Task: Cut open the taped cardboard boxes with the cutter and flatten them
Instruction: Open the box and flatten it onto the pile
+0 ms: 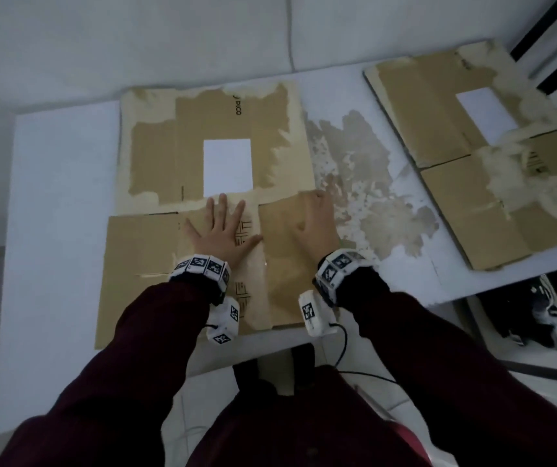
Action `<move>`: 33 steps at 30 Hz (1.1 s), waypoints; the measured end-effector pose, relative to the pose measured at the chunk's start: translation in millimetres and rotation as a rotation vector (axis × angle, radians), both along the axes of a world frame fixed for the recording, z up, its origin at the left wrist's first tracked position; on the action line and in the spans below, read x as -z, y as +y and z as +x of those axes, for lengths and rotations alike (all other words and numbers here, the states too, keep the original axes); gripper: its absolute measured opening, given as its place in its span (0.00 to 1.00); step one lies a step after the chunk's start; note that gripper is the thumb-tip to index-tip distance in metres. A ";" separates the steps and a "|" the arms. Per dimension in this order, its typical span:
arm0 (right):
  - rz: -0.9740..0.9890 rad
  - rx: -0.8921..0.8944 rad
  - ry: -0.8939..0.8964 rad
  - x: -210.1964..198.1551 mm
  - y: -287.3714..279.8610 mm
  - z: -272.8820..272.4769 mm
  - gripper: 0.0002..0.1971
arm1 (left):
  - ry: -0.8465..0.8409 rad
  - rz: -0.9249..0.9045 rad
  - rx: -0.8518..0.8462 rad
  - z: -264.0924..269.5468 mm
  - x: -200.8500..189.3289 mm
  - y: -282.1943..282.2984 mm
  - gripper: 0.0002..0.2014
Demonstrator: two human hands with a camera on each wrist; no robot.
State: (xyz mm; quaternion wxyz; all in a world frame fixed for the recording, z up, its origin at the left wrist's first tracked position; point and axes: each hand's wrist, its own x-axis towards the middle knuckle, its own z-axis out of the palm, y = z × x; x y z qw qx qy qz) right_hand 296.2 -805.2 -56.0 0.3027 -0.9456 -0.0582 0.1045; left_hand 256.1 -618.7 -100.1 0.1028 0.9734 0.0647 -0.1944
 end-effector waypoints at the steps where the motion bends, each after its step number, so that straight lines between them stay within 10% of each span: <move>1: -0.188 -0.064 0.032 4.9 2.4 -10.3 0.28 | -0.006 -0.004 0.000 0.0 2.8 0.1 0.41; 10: -0.425 -0.322 0.232 44.6 13.4 -72.7 0.57 | 0.017 -0.028 -0.049 -26.8 -2.1 20.3 0.51; 16: -0.477 -0.385 0.386 36.4 17.7 -61.8 0.60 | 0.130 0.020 -0.114 -55.5 -13.8 31.2 0.57; 20: -0.582 -0.444 0.447 9.1 27.3 -37.0 0.50 | -0.022 -0.024 -0.202 -22.0 -45.0 43.7 0.40; 24: -0.362 -0.269 0.274 -11.2 46.4 31.3 0.29 | -0.139 -0.049 -0.516 26.9 -54.6 76.7 0.28; 27: -0.323 0.042 0.337 0.0 42.0 79.8 0.34 | -0.038 -0.053 -0.845 53.7 -47.1 108.9 0.40; 33: -0.111 0.398 0.340 23.5 21.5 98.8 0.33 | 0.005 -0.043 -0.975 62.6 -43.7 133.5 0.55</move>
